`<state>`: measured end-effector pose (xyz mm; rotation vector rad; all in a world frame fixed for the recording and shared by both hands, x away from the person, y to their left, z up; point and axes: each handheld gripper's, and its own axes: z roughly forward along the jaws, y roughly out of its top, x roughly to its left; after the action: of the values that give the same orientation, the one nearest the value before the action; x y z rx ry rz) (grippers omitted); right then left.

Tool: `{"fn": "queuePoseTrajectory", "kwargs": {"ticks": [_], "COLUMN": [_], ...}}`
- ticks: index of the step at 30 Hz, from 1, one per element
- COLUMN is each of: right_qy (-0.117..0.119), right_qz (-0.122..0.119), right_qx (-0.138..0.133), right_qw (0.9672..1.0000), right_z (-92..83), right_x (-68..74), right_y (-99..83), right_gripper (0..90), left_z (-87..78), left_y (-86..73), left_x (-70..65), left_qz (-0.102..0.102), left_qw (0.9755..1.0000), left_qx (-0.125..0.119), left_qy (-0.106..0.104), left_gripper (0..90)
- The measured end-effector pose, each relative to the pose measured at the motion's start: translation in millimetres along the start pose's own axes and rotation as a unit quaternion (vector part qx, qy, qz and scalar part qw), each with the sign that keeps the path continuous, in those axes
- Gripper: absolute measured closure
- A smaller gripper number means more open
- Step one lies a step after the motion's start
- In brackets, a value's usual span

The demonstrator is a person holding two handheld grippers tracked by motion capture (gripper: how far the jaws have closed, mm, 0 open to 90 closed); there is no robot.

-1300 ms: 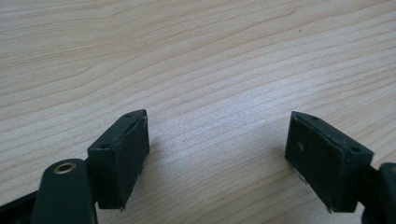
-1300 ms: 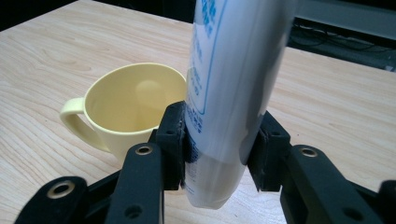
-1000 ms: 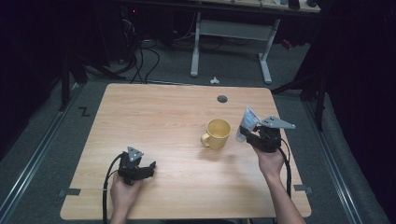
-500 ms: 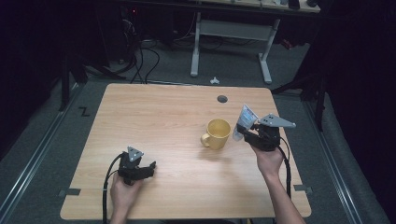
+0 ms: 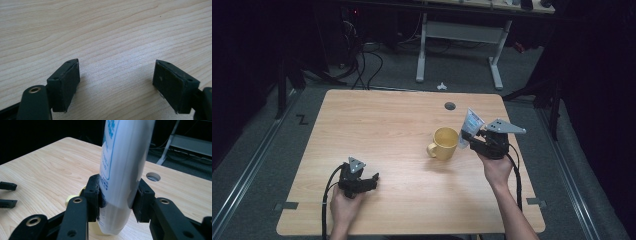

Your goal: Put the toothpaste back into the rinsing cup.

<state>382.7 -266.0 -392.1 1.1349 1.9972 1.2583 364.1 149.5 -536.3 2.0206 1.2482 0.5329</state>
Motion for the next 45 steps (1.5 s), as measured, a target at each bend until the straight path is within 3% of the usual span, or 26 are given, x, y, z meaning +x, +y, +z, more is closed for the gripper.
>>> {"fn": "queuePoseTrajectory", "kwargs": {"ticks": [19, 29, 45], "right_qy": [0.016, 0.01, 0.007], "right_qz": [0.006, -0.006, -0.003], "right_qx": [-0.002, 0.002, 0.013], "right_qw": [0.9999, 0.9999, 0.9999], "right_z": [21.0, 30.3, 46.9], "right_x": [4.4, 10.1, 10.0], "right_y": [5.0, 7.3, 3.1], "right_gripper": [63.0, 63.0, 63.2], "left_z": [0.0, 0.0, 0.0], "left_y": [0.0, 0.0, 0.0], "left_x": [0.0, 0.0, 0.1], "left_qz": [0.0, 0.0, 0.0], "left_qw": [1.0, 1.0, 1.0], "left_qx": [0.0, 0.0, 0.0], "left_qy": [0.0, 0.0, 0.0], "left_gripper": [22.2, 22.2, 22.2]}}
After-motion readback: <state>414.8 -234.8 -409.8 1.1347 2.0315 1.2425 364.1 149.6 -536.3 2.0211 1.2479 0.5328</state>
